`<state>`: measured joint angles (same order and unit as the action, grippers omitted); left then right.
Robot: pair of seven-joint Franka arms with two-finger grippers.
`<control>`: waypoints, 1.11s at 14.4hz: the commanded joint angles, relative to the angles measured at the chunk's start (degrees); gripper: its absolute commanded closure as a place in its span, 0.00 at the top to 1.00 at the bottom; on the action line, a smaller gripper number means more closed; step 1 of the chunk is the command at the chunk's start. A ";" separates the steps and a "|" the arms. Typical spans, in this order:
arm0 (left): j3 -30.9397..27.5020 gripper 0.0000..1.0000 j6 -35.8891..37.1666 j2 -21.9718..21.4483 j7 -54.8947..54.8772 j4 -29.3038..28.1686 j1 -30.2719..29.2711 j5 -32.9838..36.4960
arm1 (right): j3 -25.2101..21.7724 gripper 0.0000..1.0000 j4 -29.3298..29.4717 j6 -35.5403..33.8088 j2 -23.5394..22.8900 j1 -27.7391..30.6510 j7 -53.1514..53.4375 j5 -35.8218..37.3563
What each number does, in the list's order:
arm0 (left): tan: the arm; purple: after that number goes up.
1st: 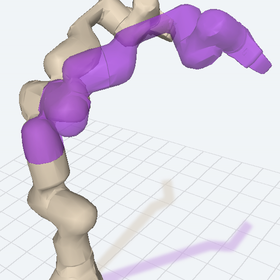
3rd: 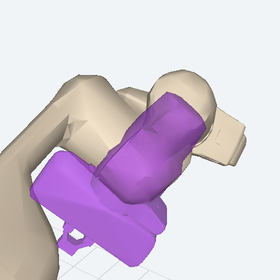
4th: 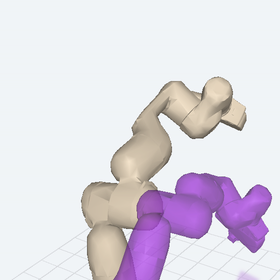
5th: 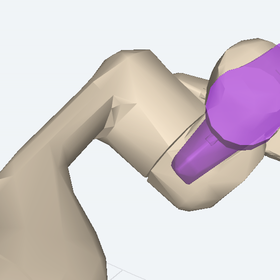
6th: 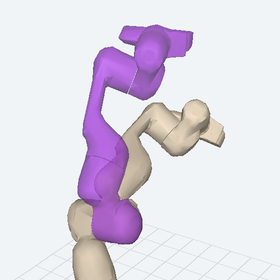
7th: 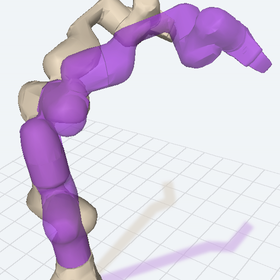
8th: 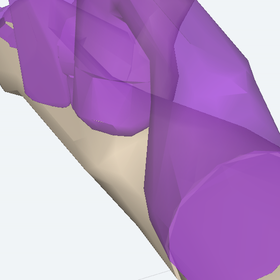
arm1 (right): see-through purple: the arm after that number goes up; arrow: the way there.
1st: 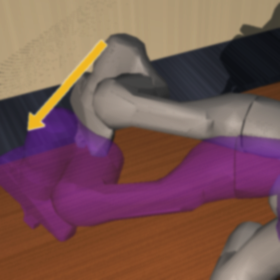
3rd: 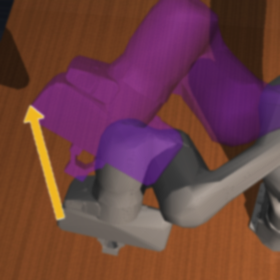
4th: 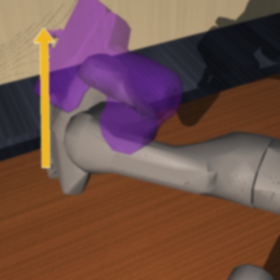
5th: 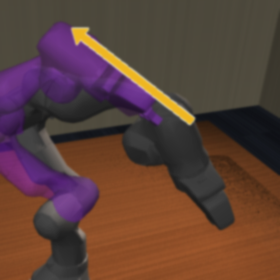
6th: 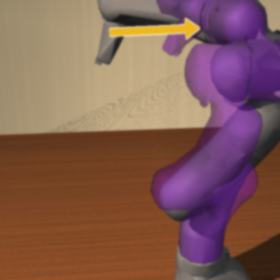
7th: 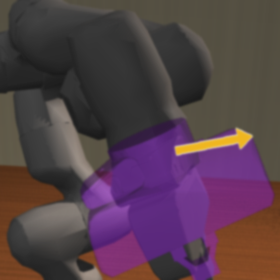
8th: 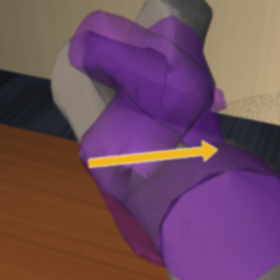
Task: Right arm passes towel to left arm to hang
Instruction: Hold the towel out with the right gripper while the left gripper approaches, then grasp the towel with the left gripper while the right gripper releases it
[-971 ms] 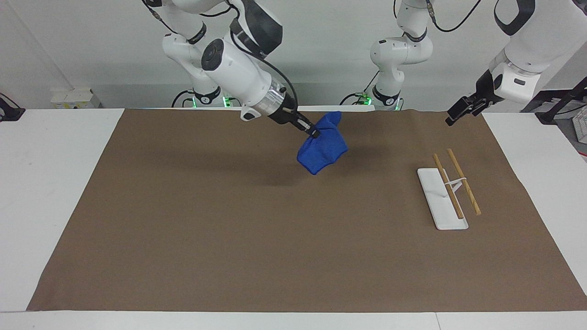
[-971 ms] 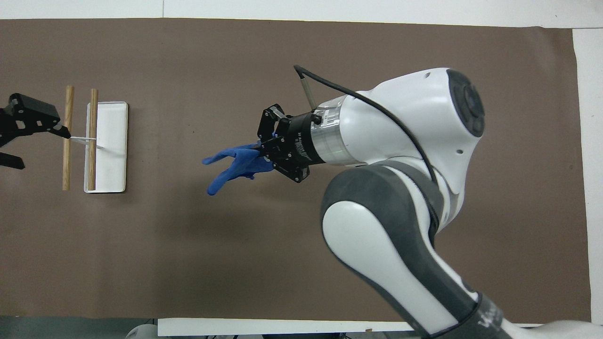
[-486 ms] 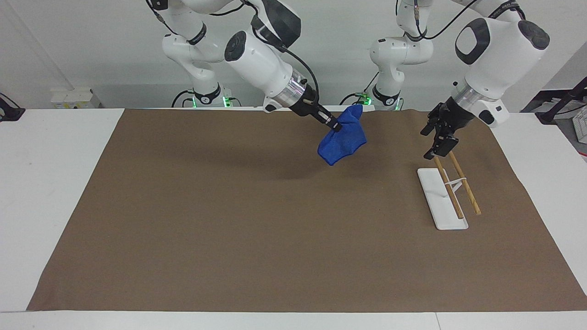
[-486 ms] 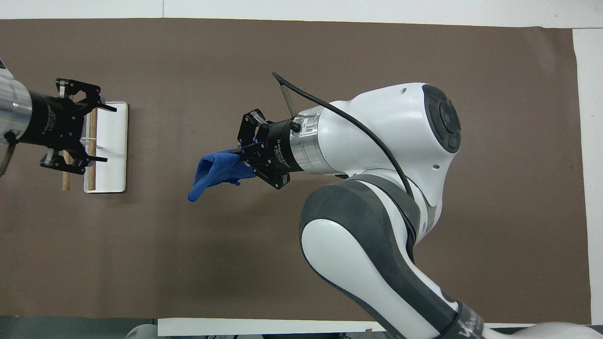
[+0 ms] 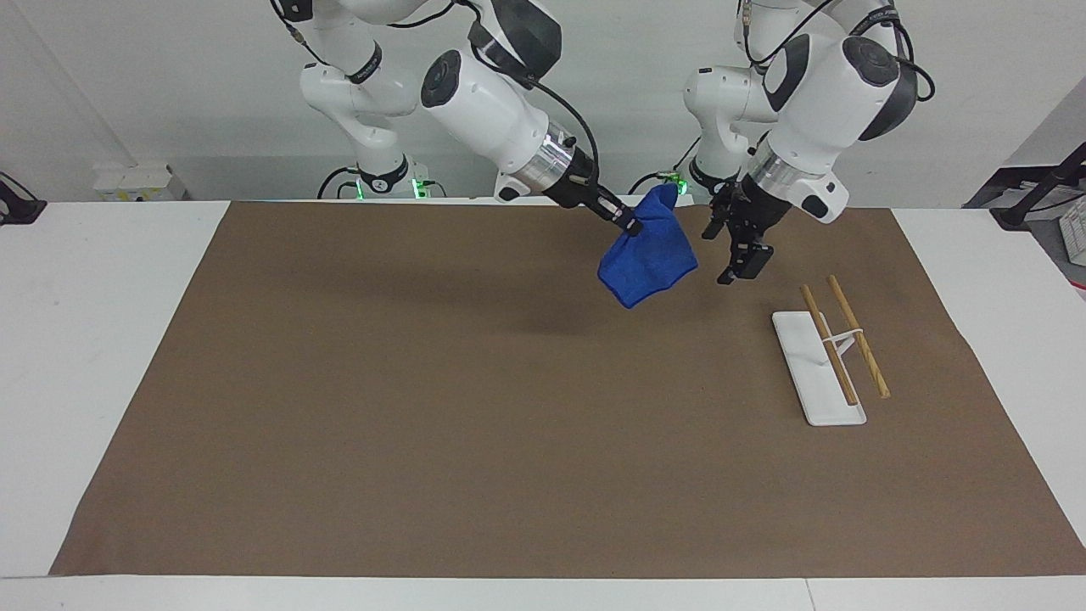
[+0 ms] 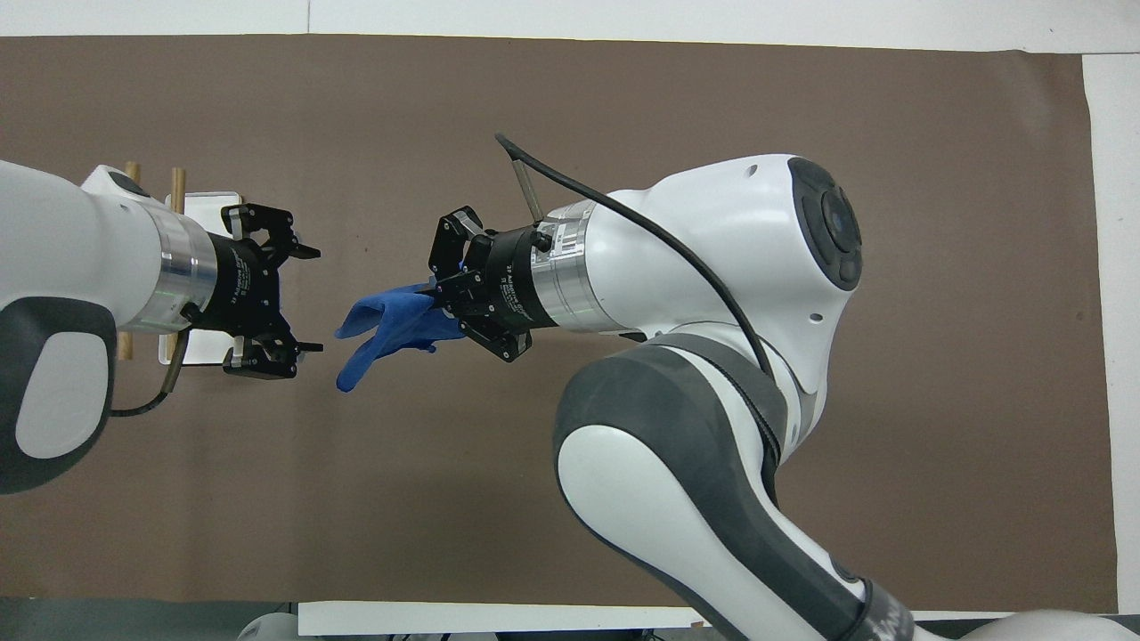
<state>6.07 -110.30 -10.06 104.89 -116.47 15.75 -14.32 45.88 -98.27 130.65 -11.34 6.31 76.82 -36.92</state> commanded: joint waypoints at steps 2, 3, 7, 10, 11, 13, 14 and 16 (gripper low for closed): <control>-0.62 1.00 -5.97 -3.56 2.77 -6.22 2.79 -0.62 | 0.88 0.00 1.24 0.13 -1.14 0.28 0.70 -0.87; -0.62 1.00 -6.76 -3.13 3.30 -6.31 3.84 -0.71 | 0.88 0.00 1.24 0.13 -1.06 0.28 0.70 -0.87; -0.62 0.83 -10.37 -2.51 4.01 -7.28 4.47 -1.84 | 0.88 0.00 1.24 0.13 -1.06 0.28 0.61 -0.87; -0.62 0.41 -13.09 -1.80 3.83 -7.10 3.68 -2.90 | 0.88 0.00 1.24 0.13 -1.06 0.28 0.52 -0.78; -0.62 0.27 -13.19 -1.72 3.57 -7.01 3.50 -2.90 | 0.88 0.00 1.24 0.13 -1.06 0.28 0.52 -0.78; -0.62 0.05 -13.10 -1.63 3.22 -7.10 3.68 -2.90 | 0.88 0.00 1.24 0.13 -1.06 0.37 0.44 -0.78; -0.62 0.04 -13.01 -1.63 3.30 -7.10 3.76 -2.90 | 0.88 0.00 1.24 0.13 -1.06 0.37 0.35 -0.78; -0.62 0.01 -13.01 -1.63 3.22 -7.10 3.77 -2.90 | 0.88 0.00 1.24 0.04 -1.06 0.37 0.26 -0.69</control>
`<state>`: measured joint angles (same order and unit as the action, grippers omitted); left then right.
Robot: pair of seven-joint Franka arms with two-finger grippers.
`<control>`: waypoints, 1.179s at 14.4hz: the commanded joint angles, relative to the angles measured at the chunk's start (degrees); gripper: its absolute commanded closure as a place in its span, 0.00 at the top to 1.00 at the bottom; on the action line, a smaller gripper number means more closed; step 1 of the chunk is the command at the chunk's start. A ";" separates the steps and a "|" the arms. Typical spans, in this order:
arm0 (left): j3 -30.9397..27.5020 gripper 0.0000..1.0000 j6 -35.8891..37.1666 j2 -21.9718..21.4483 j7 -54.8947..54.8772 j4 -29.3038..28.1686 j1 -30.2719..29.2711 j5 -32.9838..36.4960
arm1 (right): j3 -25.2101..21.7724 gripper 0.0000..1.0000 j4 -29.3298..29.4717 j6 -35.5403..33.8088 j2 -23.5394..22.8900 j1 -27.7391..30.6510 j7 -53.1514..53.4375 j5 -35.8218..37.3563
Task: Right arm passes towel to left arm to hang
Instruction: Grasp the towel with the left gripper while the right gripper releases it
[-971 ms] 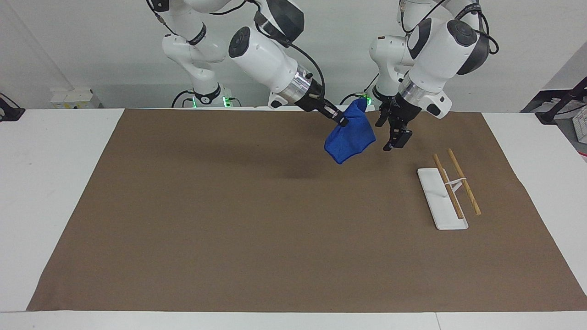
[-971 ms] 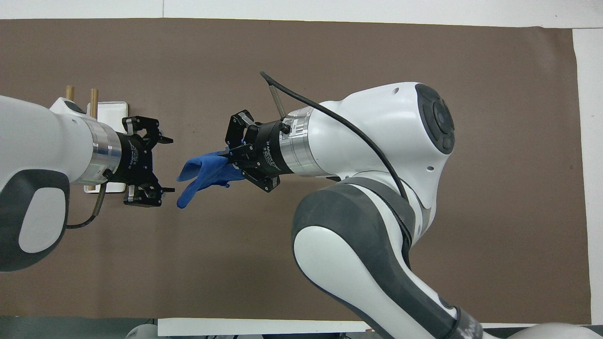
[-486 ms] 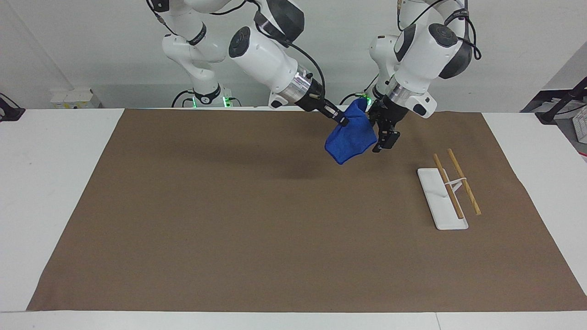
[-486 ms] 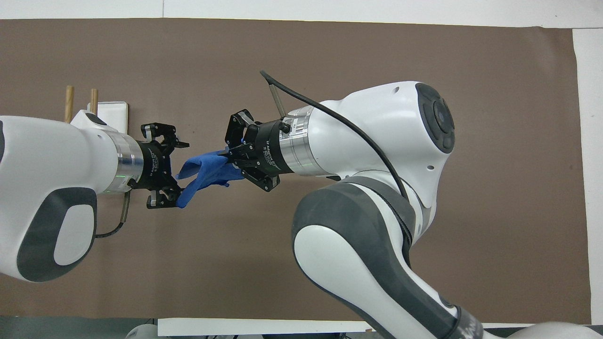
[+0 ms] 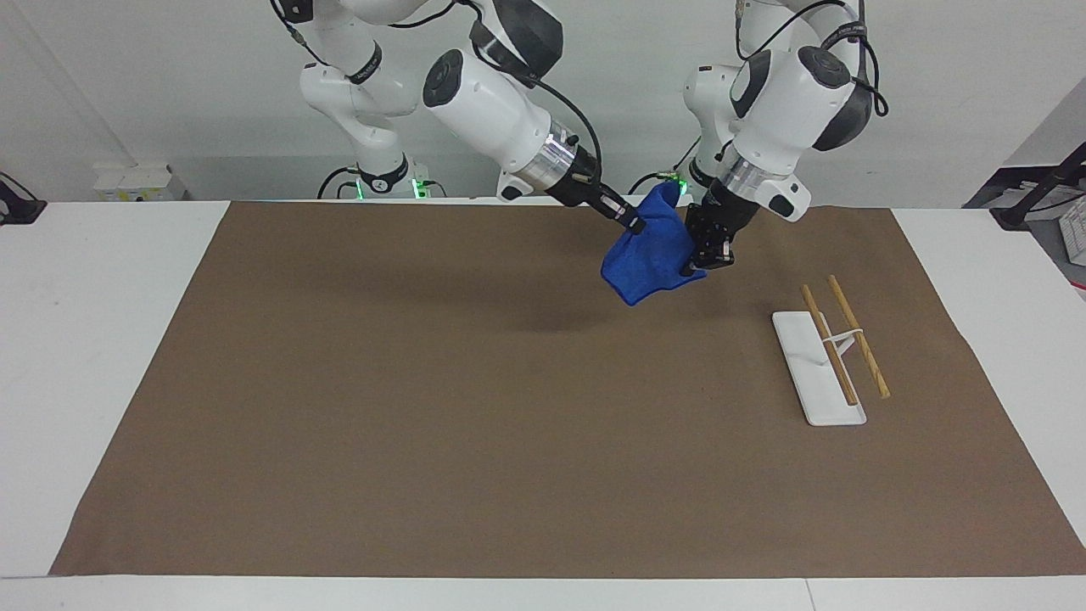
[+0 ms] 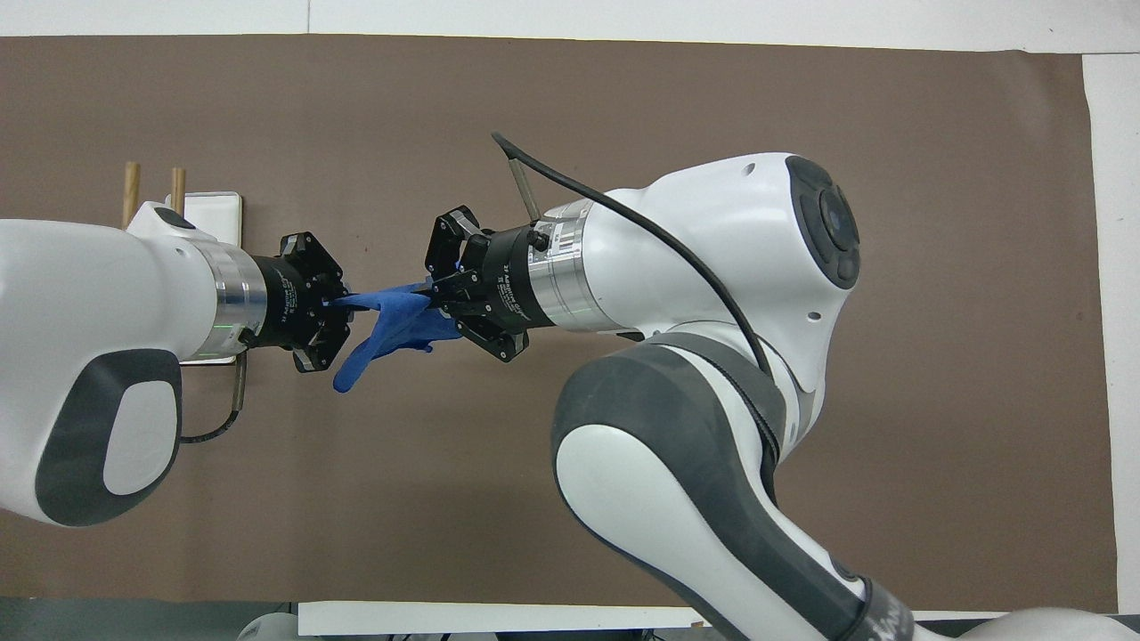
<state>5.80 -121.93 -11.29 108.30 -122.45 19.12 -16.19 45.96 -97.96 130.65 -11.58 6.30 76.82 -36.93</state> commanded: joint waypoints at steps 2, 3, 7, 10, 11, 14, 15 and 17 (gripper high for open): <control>-0.44 0.00 -1.38 -0.40 -0.37 -1.13 0.30 -1.04 | 0.80 0.00 0.93 0.04 -0.81 0.38 0.26 -0.77; -0.35 0.00 -1.38 -0.40 -0.54 -1.13 0.30 -1.04 | 0.80 0.00 0.93 0.04 -0.81 0.38 0.08 -0.68; -0.44 0.00 -1.56 -0.40 -0.81 -1.13 0.12 -1.04 | 0.71 0.51 0.93 -0.39 -0.81 0.64 -0.09 -0.68; -0.44 0.00 -2.43 -0.31 -1.51 -1.04 0.04 -1.04 | 0.54 1.00 0.22 -0.65 0.50 0.82 -5.08 0.11; -0.70 0.00 -3.57 -0.14 -3.78 -0.87 -0.22 -1.04 | 0.19 1.00 -0.30 -1.01 1.20 0.99 -8.41 0.11; -0.61 0.00 -4.37 0.66 -15.62 -0.51 -5.14 -0.95 | -1.39 1.00 -4.42 -0.75 3.49 2.04 -20.53 6.74; -0.61 0.00 -4.46 0.66 -20.62 -0.51 -6.98 -1.04 | -2.70 1.00 -5.74 -1.10 4.28 2.22 -24.14 11.83; -0.61 0.00 -4.37 0.74 -27.32 -0.60 -10.67 -1.04 | -7.17 1.00 -7.94 -4.15 5.77 2.58 -31.43 22.73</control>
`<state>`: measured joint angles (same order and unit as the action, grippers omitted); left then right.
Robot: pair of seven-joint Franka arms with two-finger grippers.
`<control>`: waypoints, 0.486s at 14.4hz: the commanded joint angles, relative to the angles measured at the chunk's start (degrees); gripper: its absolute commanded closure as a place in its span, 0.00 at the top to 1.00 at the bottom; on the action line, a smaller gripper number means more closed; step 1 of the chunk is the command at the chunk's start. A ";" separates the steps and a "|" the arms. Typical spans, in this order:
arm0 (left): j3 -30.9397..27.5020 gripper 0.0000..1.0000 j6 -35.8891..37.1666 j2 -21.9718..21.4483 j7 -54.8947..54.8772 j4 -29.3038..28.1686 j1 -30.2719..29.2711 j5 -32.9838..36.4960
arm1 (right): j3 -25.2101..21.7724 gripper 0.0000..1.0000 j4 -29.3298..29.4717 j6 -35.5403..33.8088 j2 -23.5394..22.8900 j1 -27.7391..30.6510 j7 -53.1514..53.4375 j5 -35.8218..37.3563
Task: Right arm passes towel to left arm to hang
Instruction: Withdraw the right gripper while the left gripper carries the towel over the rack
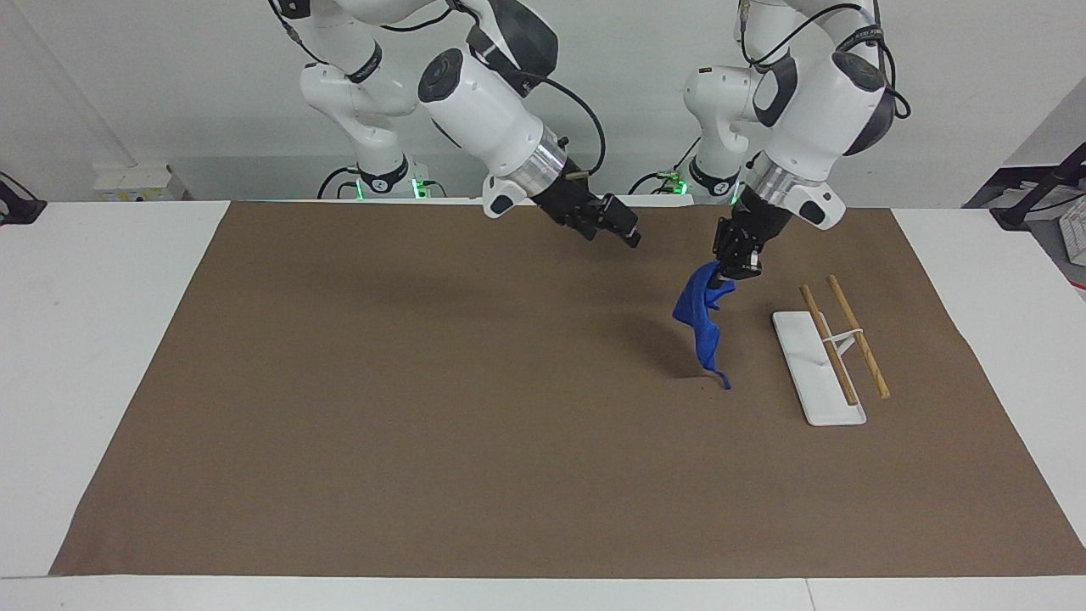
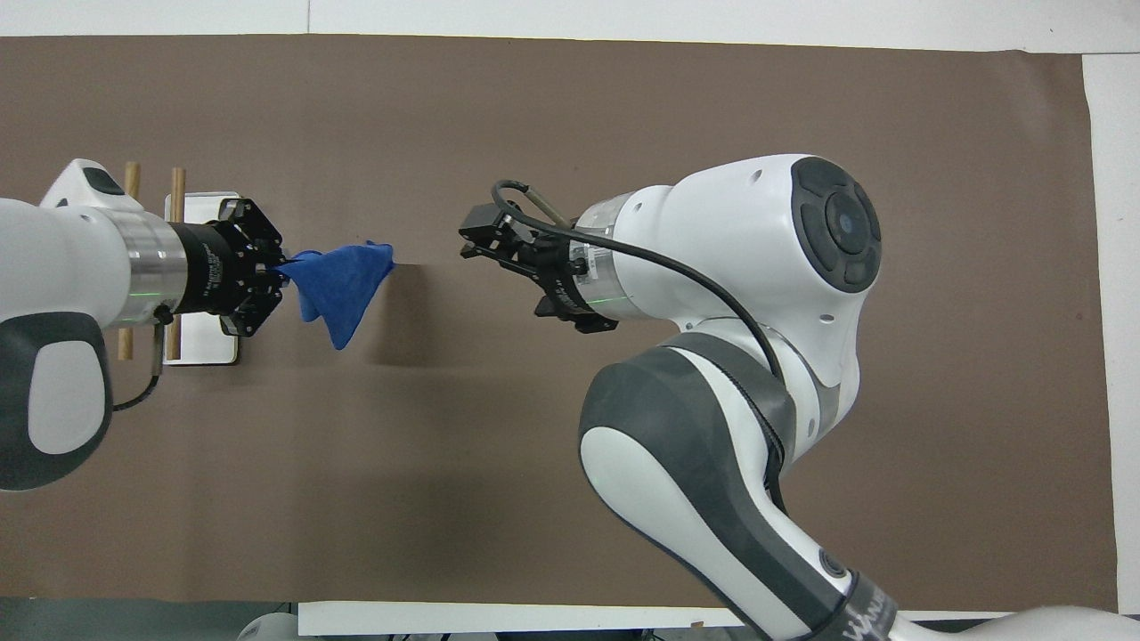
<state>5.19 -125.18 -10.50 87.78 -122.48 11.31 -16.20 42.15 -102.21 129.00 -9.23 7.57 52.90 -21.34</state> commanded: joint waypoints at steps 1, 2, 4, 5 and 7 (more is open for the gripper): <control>0.08 0.00 -1.21 -0.05 -10.32 -0.57 -4.61 -1.03 | -6.34 1.00 -3.78 -6.01 3.87 1.31 -11.99 11.45; 0.08 0.00 -1.38 0.30 -15.40 -0.57 -6.55 -1.03 | -9.42 1.00 -3.61 -9.70 4.31 1.22 -17.69 14.72; -0.09 0.00 -1.47 0.48 -27.78 -0.57 -10.06 -1.03 | -16.80 1.00 -3.34 -17.17 5.19 0.87 -32.87 18.34; -0.09 0.00 -1.39 0.48 -31.41 -0.57 -11.47 -1.03 | -19.96 1.00 -3.08 -19.56 5.54 0.69 -38.26 18.35; -0.18 0.00 -2.52 0.65 -35.30 -0.48 -12.80 -1.03 | -27.52 0.99 -2.56 -20.81 6.59 0.43 -48.02 18.44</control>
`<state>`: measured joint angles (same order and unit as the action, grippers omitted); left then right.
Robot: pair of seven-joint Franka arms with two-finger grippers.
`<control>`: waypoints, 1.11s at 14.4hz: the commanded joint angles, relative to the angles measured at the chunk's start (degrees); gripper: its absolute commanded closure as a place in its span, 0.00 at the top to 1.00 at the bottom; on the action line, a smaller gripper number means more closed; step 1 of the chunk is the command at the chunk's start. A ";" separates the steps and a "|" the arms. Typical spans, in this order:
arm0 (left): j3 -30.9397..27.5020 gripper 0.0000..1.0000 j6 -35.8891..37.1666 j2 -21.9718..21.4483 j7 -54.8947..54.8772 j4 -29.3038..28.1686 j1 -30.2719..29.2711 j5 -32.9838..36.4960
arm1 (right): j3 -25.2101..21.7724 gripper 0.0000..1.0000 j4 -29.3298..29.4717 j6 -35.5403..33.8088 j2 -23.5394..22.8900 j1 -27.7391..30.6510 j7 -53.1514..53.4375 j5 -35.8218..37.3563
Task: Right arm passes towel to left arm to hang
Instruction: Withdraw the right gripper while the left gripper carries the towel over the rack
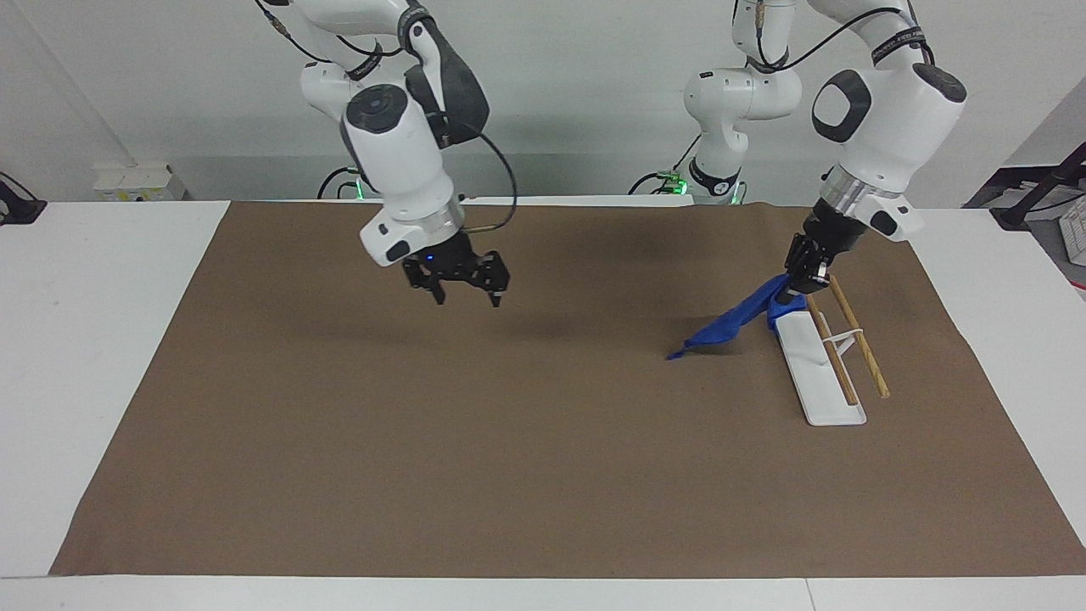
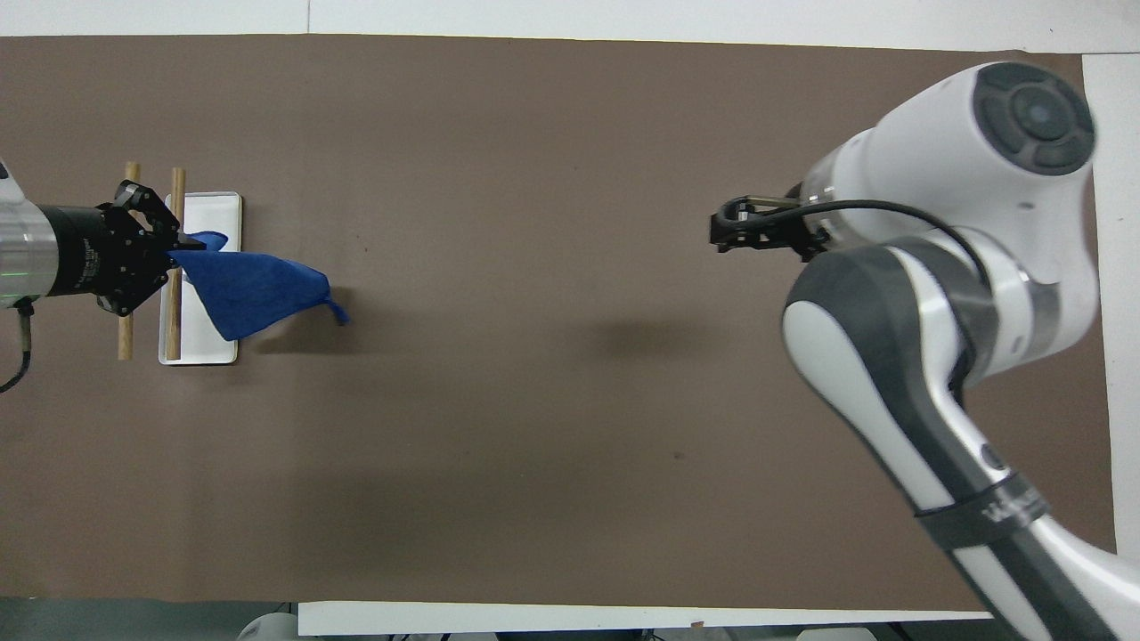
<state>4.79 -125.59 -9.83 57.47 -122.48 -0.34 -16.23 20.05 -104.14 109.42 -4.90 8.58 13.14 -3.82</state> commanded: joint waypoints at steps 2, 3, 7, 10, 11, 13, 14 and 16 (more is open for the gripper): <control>0.13 0.00 -5.35 0.42 -10.33 -0.21 -2.73 -1.00 | -10.71 1.00 1.30 -1.32 3.05 -0.67 -14.26 0.92; 0.13 0.00 -5.97 1.47 -14.01 0.92 -3.34 -0.91 | -13.17 1.00 1.66 -1.40 3.31 -1.28 -15.94 0.92; -0.05 0.00 -5.54 4.20 -19.31 6.37 -5.37 -0.82 | -21.01 1.00 2.72 -3.25 4.54 -2.34 -22.96 0.92; -0.13 0.00 -5.37 6.22 -22.57 10.05 -6.16 -0.29 | -23.21 1.00 4.12 -5.08 4.90 -2.34 -26.68 0.92; -0.22 0.00 -5.10 7.44 -22.58 12.16 -6.25 -0.21 | -23.31 1.00 5.43 -7.88 4.81 -2.34 -26.16 0.92; -0.22 0.00 -5.36 7.72 -23.27 12.53 -8.52 -0.03 | -23.39 1.00 7.81 -13.42 4.63 -2.43 -22.22 0.92; -0.22 0.00 -5.45 7.72 -25.19 12.27 -9.23 -0.03 | -23.22 1.00 8.60 -15.97 4.63 -2.52 -18.98 0.92; -0.22 0.00 -5.80 8.07 -27.14 11.75 -11.16 -0.03 | -23.13 1.00 9.40 -17.57 4.81 -2.52 -18.42 0.92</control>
<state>4.43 -130.87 -2.75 33.00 -111.19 -9.59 -16.20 -2.90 -95.90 93.82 -0.24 6.47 -7.19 -3.62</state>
